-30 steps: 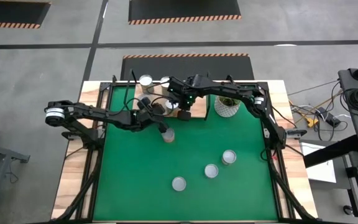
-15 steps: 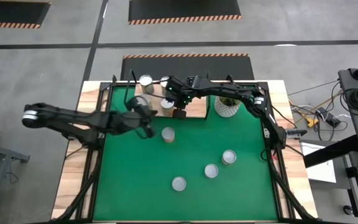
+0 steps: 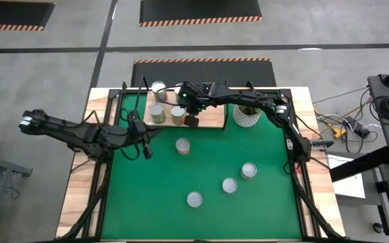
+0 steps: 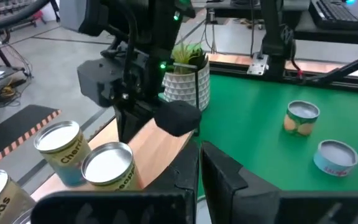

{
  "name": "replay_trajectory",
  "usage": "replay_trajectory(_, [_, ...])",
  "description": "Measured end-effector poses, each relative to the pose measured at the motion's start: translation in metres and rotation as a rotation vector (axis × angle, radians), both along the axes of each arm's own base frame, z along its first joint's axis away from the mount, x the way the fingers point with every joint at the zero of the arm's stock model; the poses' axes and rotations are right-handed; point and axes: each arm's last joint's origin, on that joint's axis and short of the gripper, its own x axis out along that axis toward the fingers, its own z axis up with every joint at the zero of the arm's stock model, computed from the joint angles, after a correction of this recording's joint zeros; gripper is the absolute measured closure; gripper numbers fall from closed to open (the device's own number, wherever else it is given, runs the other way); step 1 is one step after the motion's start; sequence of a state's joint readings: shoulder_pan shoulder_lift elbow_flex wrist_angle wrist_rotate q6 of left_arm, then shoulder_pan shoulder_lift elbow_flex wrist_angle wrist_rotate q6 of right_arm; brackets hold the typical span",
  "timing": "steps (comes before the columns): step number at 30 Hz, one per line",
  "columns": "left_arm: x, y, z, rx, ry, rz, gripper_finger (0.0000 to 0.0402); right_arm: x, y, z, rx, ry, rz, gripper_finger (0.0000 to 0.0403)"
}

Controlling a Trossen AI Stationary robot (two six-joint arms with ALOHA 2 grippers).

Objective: Pick and place cans onto a shelf
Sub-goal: Put the canned pineapple on the shelf

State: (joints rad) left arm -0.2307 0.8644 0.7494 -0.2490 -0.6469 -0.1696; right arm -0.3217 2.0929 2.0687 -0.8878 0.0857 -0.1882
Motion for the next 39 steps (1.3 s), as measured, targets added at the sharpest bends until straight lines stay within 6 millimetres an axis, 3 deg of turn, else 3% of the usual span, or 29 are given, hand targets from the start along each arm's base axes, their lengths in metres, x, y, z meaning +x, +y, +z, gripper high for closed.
replay_trajectory(6, [-0.002, 0.001, -0.001, 0.011, 0.020, 0.010, 0.0401, -0.009, 0.006, 0.035, -0.048, -0.110, -0.042, 0.0394])
replay_trajectory(9, [-0.004, 0.002, -0.003, 0.034, 0.025, 0.042, 0.0401, -0.004, 0.009, 0.041, -0.045, -0.194, -0.020, 0.0394])
replay_trajectory(18, [-0.020, 0.006, -0.003, 0.032, -0.019, 0.052, 0.0402, 0.014, 0.018, 0.022, -0.009, -0.319, 0.061, 0.0394])
replay_trajectory(28, [-0.029, 0.008, -0.004, 0.025, -0.042, 0.050, 0.0402, 0.012, 0.020, -0.014, 0.004, -0.256, 0.042, 0.0394])
replay_trajectory(39, [-0.029, 0.008, -0.004, 0.024, -0.043, 0.049, 0.0402, 0.011, 0.020, 0.000, -0.037, -0.234, 0.097, 0.0394])
